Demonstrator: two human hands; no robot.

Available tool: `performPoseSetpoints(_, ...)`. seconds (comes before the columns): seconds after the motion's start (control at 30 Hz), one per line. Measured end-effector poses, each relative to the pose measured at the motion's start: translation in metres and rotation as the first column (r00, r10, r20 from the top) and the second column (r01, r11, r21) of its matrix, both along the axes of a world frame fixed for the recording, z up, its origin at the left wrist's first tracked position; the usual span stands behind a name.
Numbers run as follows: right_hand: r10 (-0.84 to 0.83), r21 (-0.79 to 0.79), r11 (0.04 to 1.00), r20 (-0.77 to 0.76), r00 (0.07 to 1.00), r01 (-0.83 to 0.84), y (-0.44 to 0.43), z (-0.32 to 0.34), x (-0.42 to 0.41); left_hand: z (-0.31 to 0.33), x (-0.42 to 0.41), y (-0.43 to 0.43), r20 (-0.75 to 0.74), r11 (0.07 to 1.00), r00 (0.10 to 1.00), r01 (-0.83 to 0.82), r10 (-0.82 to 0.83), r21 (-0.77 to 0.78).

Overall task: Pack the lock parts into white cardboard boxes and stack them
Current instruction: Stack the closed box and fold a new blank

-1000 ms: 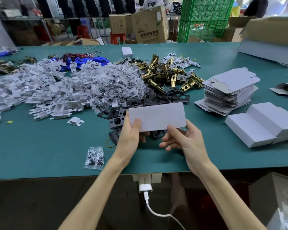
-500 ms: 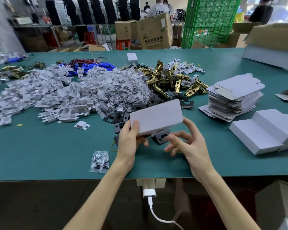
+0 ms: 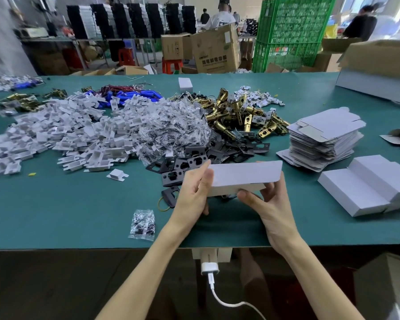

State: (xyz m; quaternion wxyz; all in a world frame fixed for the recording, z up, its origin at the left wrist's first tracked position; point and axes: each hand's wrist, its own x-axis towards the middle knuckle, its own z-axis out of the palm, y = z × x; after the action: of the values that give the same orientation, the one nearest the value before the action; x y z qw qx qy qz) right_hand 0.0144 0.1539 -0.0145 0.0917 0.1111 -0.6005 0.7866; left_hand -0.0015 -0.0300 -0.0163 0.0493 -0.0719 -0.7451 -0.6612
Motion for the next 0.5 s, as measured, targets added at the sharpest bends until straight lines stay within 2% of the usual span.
performPoseSetpoints(0.1, -0.072, -0.067, 0.995, 0.074, 0.995, 0.077, -0.0009, -0.0012, 0.0005, 0.0010, 0.0024, -0.0007, -0.069, 0.998, 0.996, 0.064, -0.062, 0.025)
performPoseSetpoints(0.23, -0.145, -0.091, 0.984, 0.089, 0.985, 0.154, 0.0012, -0.0023, -0.0009, -0.0026, 0.0017, 0.0045, -0.178, 0.983, 0.978, 0.075, -0.104, -0.166)
performPoseSetpoints(0.37, -0.102, -0.044, 0.994, 0.049, 0.994, 0.104, 0.0001, -0.0053, -0.0003, -0.0050, 0.0002, 0.0031, -0.155, 0.996, 0.986, 0.058, -0.067, -0.062)
performPoseSetpoints(0.5, -0.068, 0.054, 0.996, 0.049, 0.996, 0.065, -0.0032, -0.0063, -0.0008, -0.0029, 0.0023, 0.0030, -0.147, 0.995, 0.986, 0.075, -0.083, -0.062)
